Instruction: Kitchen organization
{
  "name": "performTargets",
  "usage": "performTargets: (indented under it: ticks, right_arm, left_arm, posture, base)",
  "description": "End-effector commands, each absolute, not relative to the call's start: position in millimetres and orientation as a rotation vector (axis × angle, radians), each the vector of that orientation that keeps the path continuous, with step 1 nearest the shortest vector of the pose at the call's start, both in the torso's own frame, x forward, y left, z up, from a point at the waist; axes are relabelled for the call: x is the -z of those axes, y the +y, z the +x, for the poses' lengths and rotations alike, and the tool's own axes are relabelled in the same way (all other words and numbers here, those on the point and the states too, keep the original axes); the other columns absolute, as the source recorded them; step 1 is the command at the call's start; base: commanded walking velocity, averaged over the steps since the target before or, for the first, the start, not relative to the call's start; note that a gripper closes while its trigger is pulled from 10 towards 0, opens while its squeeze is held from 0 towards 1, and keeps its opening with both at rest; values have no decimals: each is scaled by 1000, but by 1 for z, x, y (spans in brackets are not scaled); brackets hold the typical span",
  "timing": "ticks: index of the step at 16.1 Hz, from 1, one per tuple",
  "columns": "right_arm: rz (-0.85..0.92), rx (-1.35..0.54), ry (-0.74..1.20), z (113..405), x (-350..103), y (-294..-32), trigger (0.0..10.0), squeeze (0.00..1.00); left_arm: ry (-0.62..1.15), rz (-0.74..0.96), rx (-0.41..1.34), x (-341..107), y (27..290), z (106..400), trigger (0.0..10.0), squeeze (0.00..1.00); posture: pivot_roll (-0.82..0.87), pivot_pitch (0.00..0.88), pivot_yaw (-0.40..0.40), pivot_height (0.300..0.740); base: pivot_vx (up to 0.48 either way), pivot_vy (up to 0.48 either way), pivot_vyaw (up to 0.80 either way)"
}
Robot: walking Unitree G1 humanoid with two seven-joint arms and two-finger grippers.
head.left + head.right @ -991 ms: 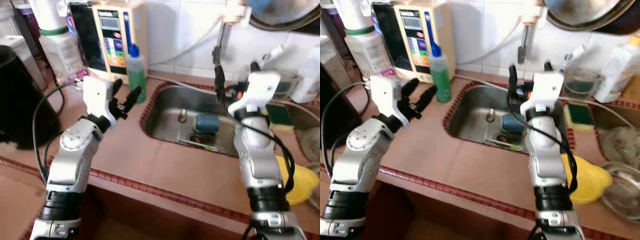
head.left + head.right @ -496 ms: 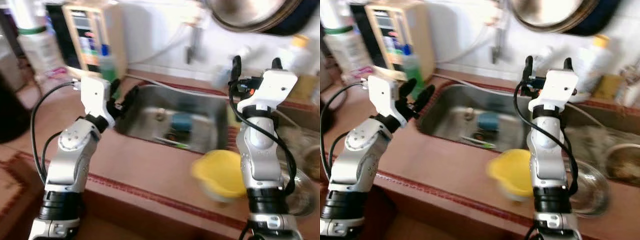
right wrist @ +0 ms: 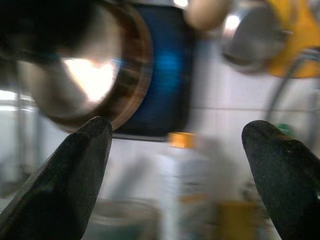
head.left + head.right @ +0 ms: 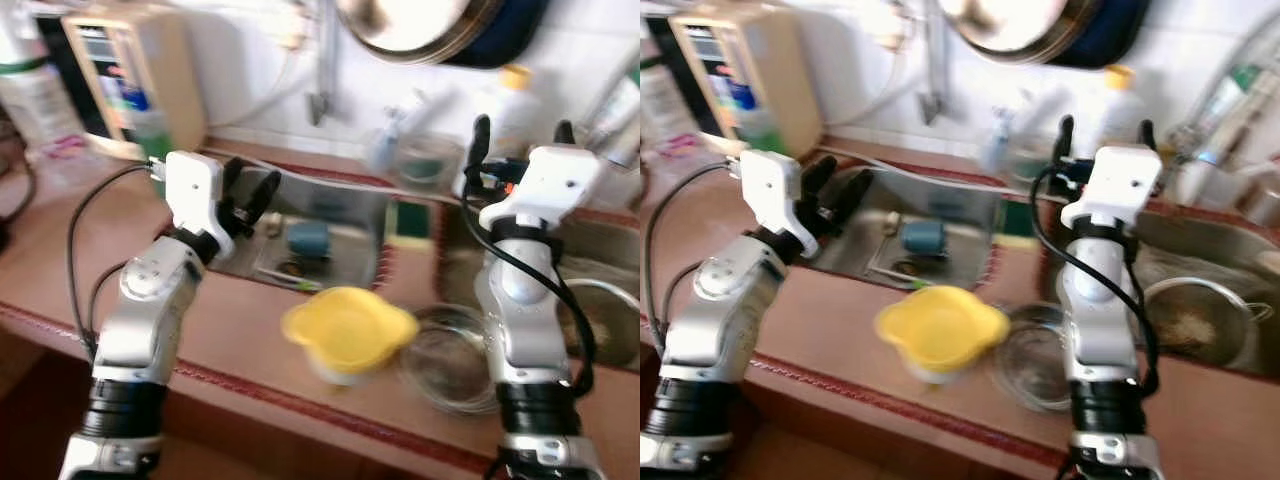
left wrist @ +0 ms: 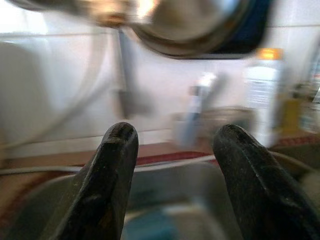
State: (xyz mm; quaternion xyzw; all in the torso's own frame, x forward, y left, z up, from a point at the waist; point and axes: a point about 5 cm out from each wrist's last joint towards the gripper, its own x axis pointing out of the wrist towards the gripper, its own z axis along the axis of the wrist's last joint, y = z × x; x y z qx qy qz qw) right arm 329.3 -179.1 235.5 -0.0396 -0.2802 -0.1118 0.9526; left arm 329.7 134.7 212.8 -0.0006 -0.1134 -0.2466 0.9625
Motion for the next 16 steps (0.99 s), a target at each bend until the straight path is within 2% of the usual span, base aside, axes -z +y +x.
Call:
performTargets:
  ticks: [1,5,9,15,16]
  right_arm:
    - [-73,230,-603,329,-245,-177,10000,0]
    - [-78,231,-601,329,-245,-177,10000,0]
    - [-77,196,-574,329,-241,-177,10000,0]
    - [-22,23,-404,316,-208,-178,10000,0]
    - [-27,-18,-376,308,-202,-176,10000,439]
  left_arm:
    - [-246,18,491,-219,138,331,10000,0]
    - [-247,20,490,-219,138,330,10000,0]
    - [-235,-4,491,-217,137,329,10000,0]
    - [-170,164,674,-215,141,318,10000,0]
    - [-160,174,706,-215,142,316,10000,0]
  posture:
    - [-155,0,21,740]
    - [-156,0,19,740]
    - [-159,0,19,740]
    - [-161,16,20,740]
    - [-164,19,21,740]
  base:
    - [0,-352,0]
    - [0,-327,0]
    - [0,0,0]
    - [0,0,0]
    - [0,0,0]
